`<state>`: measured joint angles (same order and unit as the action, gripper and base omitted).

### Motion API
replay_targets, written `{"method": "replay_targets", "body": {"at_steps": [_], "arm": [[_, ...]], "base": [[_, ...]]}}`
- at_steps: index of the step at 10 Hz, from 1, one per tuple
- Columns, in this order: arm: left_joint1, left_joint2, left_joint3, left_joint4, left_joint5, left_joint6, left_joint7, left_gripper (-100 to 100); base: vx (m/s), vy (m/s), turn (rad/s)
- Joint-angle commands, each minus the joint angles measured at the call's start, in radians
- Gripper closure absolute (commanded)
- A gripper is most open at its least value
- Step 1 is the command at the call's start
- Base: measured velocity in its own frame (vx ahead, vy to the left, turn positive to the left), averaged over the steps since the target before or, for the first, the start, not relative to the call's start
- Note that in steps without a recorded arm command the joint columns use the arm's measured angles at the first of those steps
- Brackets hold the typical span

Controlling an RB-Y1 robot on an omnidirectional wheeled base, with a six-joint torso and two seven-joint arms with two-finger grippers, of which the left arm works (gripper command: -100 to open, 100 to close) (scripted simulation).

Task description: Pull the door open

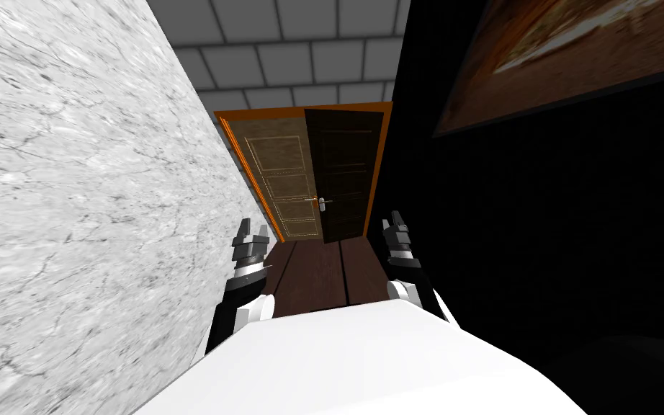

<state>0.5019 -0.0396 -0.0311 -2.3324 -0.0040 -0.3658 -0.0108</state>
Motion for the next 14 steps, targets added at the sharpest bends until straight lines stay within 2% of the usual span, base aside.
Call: {"method": "replay_targets", "body": {"at_steps": [1,6,9,12,14], "arm": [[-0.01,0.016,0.006,0.028,0.003,0.002,0.004,-100],[-0.047,0.062,0.026,0.13,0.015,0.009,0.02,-100],[-0.062,0.078,0.034,0.17,0.02,0.011,0.026,-100],[-0.09,0.106,0.05,0.249,0.029,0.017,0.038,-100],[-0.103,0.117,0.057,0.284,0.033,0.019,0.043,-100]], "base": [[0.105,-0.06,-0.035],[0.183,0.033,-0.035],[0.124,0.013,-0.025],[0.144,0.018,-0.048],[0.135,0.015,-0.028]]}}
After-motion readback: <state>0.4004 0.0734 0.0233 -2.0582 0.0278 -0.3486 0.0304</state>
